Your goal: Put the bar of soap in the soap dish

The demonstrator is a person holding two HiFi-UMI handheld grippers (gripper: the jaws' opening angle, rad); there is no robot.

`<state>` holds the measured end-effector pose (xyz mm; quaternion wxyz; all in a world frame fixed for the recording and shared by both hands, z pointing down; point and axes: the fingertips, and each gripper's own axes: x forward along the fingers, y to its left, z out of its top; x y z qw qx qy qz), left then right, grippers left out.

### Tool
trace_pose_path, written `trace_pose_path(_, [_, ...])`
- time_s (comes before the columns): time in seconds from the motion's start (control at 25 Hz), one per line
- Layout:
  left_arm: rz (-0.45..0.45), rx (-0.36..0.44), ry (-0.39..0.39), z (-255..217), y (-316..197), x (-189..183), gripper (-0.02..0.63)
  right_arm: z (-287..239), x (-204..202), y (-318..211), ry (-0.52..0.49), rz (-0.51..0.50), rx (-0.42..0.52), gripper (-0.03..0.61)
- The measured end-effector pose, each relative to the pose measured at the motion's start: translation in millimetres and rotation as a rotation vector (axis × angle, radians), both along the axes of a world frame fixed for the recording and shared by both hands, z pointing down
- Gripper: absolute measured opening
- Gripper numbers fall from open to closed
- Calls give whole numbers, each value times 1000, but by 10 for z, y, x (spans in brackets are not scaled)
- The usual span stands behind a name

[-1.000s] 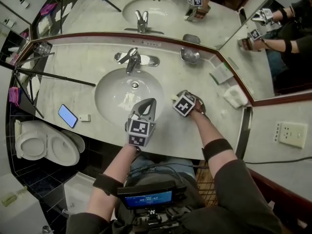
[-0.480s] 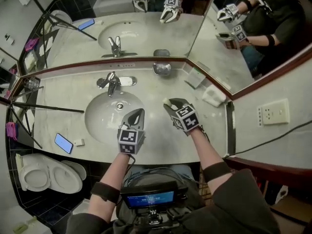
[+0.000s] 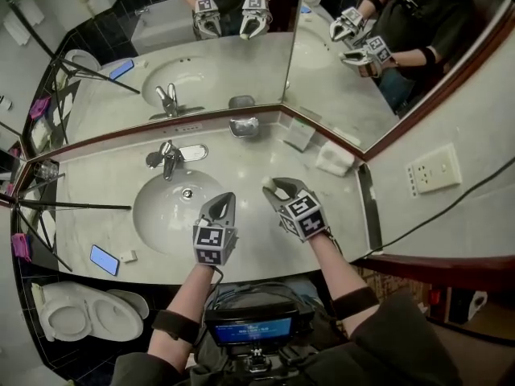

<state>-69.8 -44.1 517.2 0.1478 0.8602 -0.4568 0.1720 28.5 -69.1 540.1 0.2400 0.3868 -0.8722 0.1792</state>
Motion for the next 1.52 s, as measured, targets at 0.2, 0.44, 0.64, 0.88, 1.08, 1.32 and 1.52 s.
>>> trace_pose_path(0.2, [10,-11,-12,66,-130,65,2,29,-88,-236,35,-3,0,150])
trace_pose_path(0.44, [20,-4,-36,124,-708,121,2,83,-240,-870,94,-7,23,150])
trace_pose_path(0.64, [29,-10,-67,283,-1248,102,3,271,-351,-1474,157,-4,28,152])
trace_pose_path(0.88, [18,-26,-96,574,-1753,19,2,534,-417,-2043,222,3,43,152])
trace_pose_path(1.08, [16,-38,-112,787,-2006,-12,2,777,-466,-2335,276,-11,43,153])
trace_pose_path(1.32, [7,-49,-114,945,-2155,-48,2,1096,-558,-2419,351,-58,41,157])
trace_pose_path(1.52, [-4,-58,-99,980,-2165,-77,2,1146,-575,-2497,391,-54,57,166])
